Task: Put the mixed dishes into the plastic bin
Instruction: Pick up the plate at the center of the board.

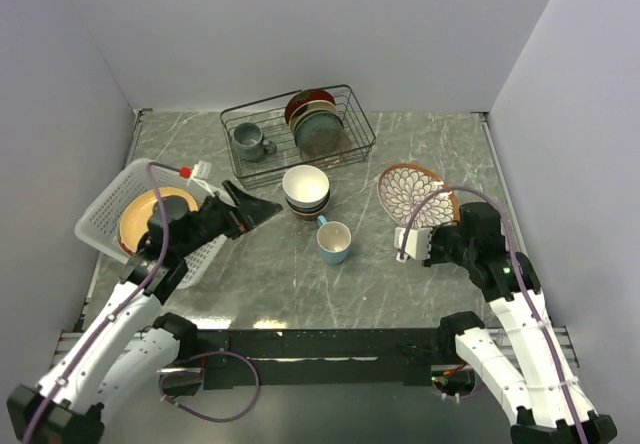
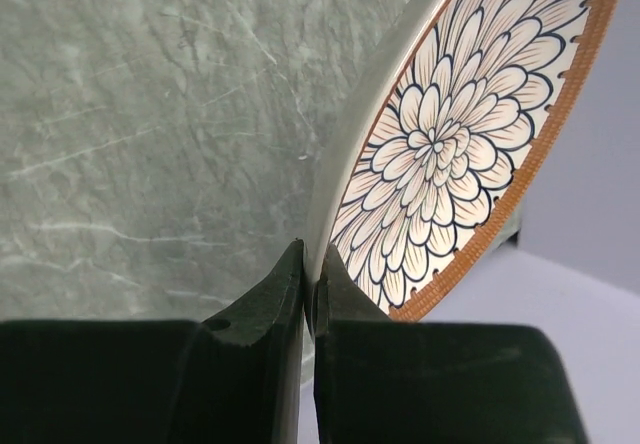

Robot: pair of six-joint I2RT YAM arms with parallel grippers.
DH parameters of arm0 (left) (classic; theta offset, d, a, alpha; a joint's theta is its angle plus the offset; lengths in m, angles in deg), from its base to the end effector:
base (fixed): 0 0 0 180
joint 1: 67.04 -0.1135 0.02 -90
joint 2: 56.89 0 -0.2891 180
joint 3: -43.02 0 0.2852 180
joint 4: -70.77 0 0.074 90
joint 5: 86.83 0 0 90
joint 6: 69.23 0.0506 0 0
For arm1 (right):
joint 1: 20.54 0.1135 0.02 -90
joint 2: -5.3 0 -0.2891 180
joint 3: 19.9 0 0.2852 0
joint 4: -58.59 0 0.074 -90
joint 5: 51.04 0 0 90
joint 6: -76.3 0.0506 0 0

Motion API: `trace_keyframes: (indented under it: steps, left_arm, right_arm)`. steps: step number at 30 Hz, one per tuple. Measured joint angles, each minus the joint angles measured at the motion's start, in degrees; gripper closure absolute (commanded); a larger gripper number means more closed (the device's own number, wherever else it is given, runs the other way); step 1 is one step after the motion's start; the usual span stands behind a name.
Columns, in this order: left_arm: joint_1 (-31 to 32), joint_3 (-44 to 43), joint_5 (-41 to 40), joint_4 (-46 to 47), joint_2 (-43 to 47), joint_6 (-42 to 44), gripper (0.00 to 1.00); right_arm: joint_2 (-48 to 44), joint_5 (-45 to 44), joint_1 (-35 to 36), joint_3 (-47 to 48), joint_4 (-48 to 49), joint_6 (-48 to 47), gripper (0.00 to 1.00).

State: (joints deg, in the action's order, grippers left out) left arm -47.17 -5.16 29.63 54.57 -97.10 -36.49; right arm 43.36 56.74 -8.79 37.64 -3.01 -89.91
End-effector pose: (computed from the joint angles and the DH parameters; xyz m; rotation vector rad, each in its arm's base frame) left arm 0.1802 -0.0891 0.3226 -0.2389 1.8935 -1.3532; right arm 0.1455 0.0461 0.3049 -1.6891 1.5234 -0.2370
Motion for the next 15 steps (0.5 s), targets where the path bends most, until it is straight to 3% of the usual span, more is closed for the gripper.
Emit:
trace_keyframes:
  steps: [8,15]
  left_arm:
    - [20.31,-8.52,-17.44,-1.03,-12.9,-7.08,0.01]
    - [31.5,-19.04,-29.09,-5.07,-25.9,-11.72,0.01]
  right_arm:
    - [-4.63,3.04,0.0,0.04,-3.54,-11.85,1.0]
    - [-5.03,4.46,0.0,0.04,-5.25,-17.09,1.0]
